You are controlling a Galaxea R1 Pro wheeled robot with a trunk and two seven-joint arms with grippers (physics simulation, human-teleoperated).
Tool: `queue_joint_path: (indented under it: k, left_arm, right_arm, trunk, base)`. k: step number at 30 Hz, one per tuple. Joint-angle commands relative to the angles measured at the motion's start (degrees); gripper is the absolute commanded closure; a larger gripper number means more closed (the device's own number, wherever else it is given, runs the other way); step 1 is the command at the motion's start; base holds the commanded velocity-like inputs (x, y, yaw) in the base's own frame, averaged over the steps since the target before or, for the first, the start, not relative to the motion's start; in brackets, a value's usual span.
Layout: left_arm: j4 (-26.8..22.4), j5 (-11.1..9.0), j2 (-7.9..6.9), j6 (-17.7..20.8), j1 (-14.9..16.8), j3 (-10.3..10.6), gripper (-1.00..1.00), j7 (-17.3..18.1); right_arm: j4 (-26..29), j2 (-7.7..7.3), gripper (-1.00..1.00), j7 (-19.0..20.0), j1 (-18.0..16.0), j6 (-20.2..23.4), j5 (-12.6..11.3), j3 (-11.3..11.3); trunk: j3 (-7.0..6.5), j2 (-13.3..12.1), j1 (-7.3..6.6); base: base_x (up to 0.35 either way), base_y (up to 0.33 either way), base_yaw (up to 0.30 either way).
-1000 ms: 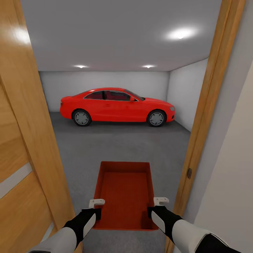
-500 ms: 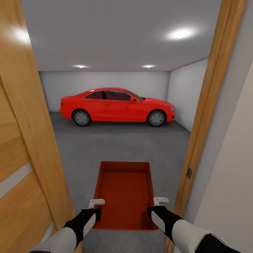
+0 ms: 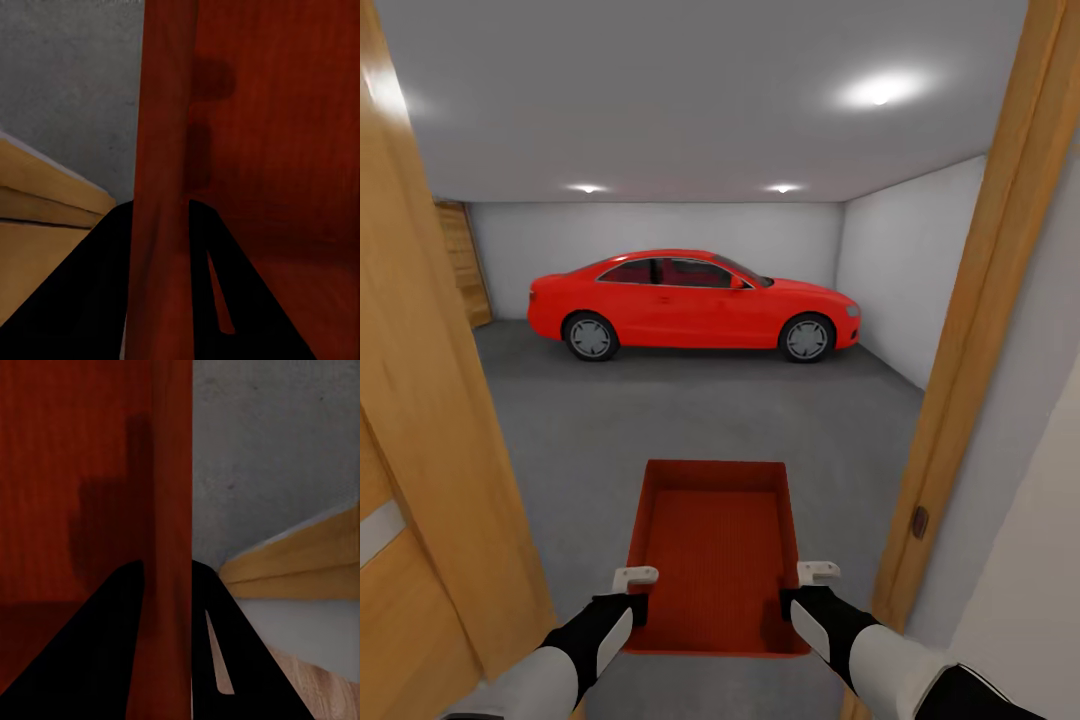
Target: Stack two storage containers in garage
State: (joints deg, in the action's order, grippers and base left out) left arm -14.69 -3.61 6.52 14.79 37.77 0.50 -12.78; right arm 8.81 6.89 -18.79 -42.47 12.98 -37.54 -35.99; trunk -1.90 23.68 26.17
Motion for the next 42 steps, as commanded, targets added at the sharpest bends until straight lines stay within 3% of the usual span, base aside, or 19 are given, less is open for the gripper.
queue_joint_path:
  k: [1,42]
  left_arm:
    - [0.3,0.1,-0.01,0.4,-0.1,0.9,1.00,-0.6]
    - [0.3,0.0,-0.10,0.6,-0.1,0.9,1.00,-0.6]
  right_arm:
    - [0.2,-0.03,1.00,-0.6,-0.1,-1.6,1.8,0.4]
    - [0.2,-0.12,1.00,-0.6,-0.1,-1.6,1.8,0.4]
  trunk:
    - [0.01,0.0,0.05]
    - [0.01,0.0,0.05]
  base:
    - [0.321,0.000,0.000]
    - [0.322,0.000,0.000]
